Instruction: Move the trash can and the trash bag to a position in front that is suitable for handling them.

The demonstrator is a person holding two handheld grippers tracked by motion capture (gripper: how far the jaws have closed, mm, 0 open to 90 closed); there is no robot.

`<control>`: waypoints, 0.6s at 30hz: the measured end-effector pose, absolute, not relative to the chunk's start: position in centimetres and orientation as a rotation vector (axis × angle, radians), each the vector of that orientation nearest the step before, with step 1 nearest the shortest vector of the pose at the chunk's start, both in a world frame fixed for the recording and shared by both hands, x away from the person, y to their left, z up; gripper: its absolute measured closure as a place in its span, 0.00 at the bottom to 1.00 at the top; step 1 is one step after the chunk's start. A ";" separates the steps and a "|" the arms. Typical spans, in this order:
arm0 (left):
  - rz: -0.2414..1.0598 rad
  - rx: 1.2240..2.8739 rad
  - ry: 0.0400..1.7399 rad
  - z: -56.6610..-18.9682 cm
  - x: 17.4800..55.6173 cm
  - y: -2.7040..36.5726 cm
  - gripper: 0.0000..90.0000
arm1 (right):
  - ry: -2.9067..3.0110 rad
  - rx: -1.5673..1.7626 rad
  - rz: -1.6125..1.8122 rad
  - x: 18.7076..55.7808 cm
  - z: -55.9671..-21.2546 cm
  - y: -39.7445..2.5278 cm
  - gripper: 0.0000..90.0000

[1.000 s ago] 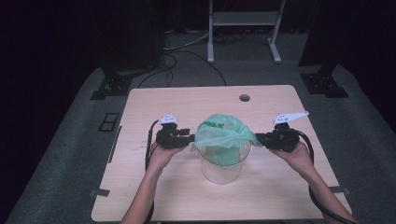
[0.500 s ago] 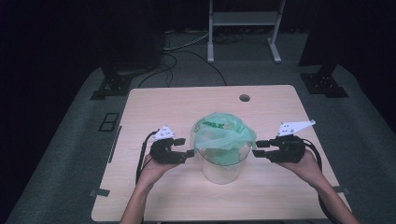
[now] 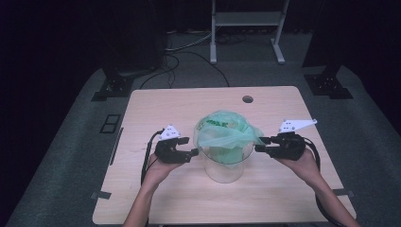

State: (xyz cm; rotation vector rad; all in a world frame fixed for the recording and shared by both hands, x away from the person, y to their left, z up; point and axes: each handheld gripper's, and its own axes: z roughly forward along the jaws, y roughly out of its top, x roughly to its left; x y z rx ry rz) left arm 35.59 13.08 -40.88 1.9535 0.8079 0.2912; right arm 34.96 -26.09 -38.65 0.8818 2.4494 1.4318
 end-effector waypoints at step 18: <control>0.236 2.017 0.696 -40.9 37.1 12.6 0.32 | 2.351 0.935 1.468 36.3 -38.5 -27.5 0.65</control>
